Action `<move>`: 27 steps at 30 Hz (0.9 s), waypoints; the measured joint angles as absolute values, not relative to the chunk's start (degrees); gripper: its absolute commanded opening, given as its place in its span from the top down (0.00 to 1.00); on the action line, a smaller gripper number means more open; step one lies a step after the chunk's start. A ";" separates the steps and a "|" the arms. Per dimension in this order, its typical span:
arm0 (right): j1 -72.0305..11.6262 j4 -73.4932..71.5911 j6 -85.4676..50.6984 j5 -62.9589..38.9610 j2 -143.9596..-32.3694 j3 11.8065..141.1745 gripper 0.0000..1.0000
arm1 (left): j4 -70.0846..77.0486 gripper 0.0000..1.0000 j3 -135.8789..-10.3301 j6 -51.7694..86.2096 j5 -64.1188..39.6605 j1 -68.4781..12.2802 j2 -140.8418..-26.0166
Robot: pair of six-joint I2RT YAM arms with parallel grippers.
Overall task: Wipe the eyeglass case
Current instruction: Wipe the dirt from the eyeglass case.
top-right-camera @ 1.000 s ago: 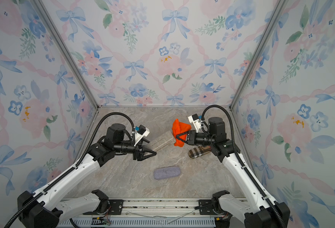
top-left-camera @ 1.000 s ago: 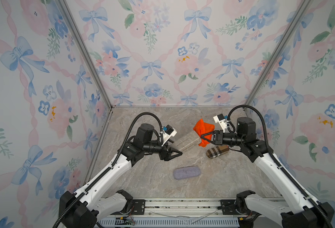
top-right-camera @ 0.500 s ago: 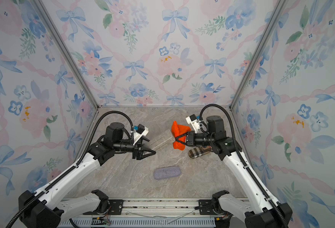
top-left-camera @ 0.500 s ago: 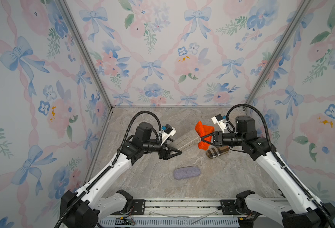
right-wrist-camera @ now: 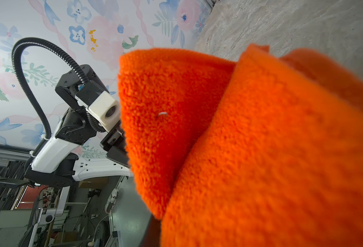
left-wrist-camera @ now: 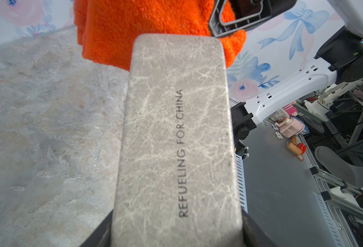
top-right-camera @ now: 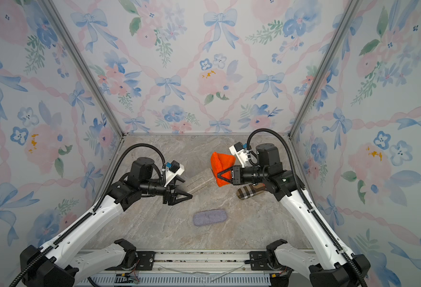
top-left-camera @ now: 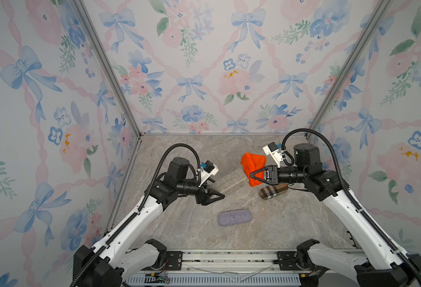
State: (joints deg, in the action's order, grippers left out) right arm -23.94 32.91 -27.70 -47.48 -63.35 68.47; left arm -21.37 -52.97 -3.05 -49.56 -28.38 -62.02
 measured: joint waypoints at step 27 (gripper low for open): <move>-26.15 18.98 -34.44 -44.05 -69.67 64.60 1.00 | -25.19 0.71 -53.45 -3.38 -46.50 -27.40 -62.76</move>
State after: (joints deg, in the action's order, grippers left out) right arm -26.15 18.98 -34.44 -44.05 -69.67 64.60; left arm -25.19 -53.45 -3.38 -46.50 -27.40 -62.76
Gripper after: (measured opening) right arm 0.109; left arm 0.677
